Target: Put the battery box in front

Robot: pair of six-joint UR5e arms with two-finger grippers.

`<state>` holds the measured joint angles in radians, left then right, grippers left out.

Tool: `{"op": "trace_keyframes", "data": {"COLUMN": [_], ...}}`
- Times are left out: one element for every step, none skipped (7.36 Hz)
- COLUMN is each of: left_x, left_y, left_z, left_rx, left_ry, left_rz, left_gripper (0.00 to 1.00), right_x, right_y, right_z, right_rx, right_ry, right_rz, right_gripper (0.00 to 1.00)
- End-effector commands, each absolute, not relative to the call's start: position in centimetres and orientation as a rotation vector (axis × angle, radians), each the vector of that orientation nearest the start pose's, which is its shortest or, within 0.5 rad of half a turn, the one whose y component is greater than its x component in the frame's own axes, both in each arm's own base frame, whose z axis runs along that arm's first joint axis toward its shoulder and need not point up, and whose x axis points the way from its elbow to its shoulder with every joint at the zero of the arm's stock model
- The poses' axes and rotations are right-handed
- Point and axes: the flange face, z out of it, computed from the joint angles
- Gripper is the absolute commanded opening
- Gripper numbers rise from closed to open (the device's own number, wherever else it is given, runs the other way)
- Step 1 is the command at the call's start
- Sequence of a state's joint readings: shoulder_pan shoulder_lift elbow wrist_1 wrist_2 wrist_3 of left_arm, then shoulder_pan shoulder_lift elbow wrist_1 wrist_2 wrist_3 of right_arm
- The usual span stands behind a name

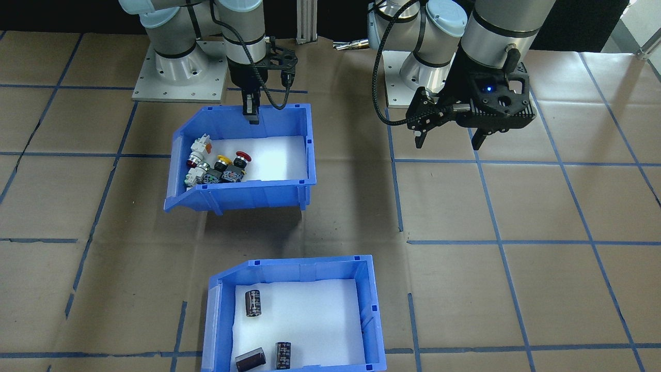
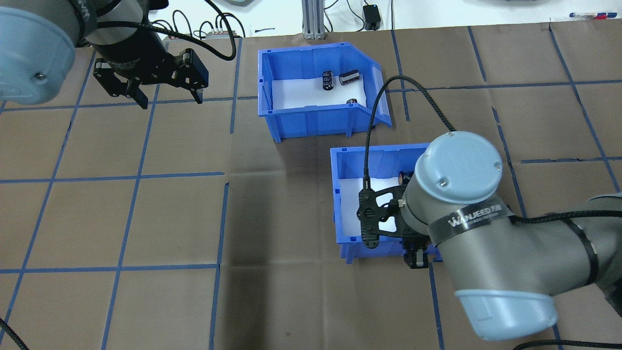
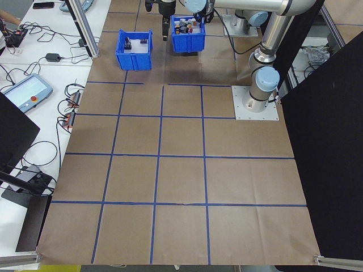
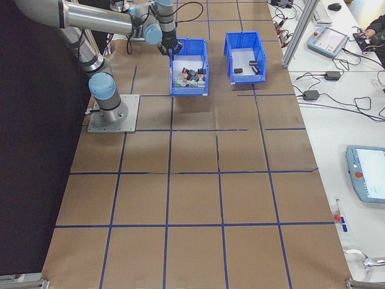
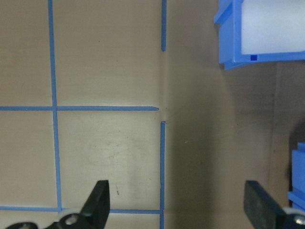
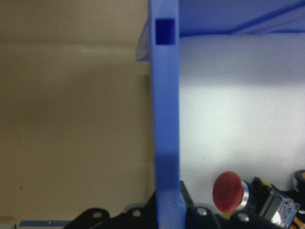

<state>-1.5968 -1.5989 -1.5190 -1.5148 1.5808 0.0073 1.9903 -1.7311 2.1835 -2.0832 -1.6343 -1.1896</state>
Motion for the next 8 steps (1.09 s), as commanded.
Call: {"op": "trace_keyframes", "data": {"left_x": [-14.5, -14.5, -14.5, -14.2, -14.2, -14.1, -13.5, -13.0], "left_y": [-49.5, -49.2, -49.1, -49.4, -49.6, -49.7, -49.8, -49.5], "left_z": [49.9, 49.4, 48.8, 48.6, 48.3, 48.1, 48.2, 48.8], "left_rx": [0.067, 0.072, 0.072, 0.063, 0.063, 0.061, 0.042, 0.027], "left_ry": [3.127, 3.126, 3.124, 3.123, 3.119, 3.118, 3.122, 3.120], "left_rz": [0.011, 0.059, 0.074, 0.070, 0.074, 0.081, 0.089, 0.070], "left_gripper": [1.00, 1.00, 1.00, 1.00, 1.00, 1.00, 1.00, 1.00], "right_x": [30.3, 30.3, 30.3, 30.5, 31.0, 31.6, 32.2, 32.5], "right_y": [-30.0, -29.9, -29.6, -29.5, -28.9, -28.6, -28.8, -29.0], "right_z": [29.9, 29.8, 29.4, 29.4, 29.3, 29.0, 28.6, 27.9], "right_rx": [-2.324, -2.310, -2.253, -2.244, -2.259, -2.270, -2.291, -2.294], "right_ry": [2.264, 2.274, 2.314, 2.319, 2.303, 2.289, 2.272, 2.272], "right_rz": [-0.077, -0.074, -0.068, -0.072, -0.071, -0.061, -0.085, -0.085], "right_gripper": [0.00, 0.00, 0.00, 0.00, 0.00, 0.00, 0.00, 0.00]}}
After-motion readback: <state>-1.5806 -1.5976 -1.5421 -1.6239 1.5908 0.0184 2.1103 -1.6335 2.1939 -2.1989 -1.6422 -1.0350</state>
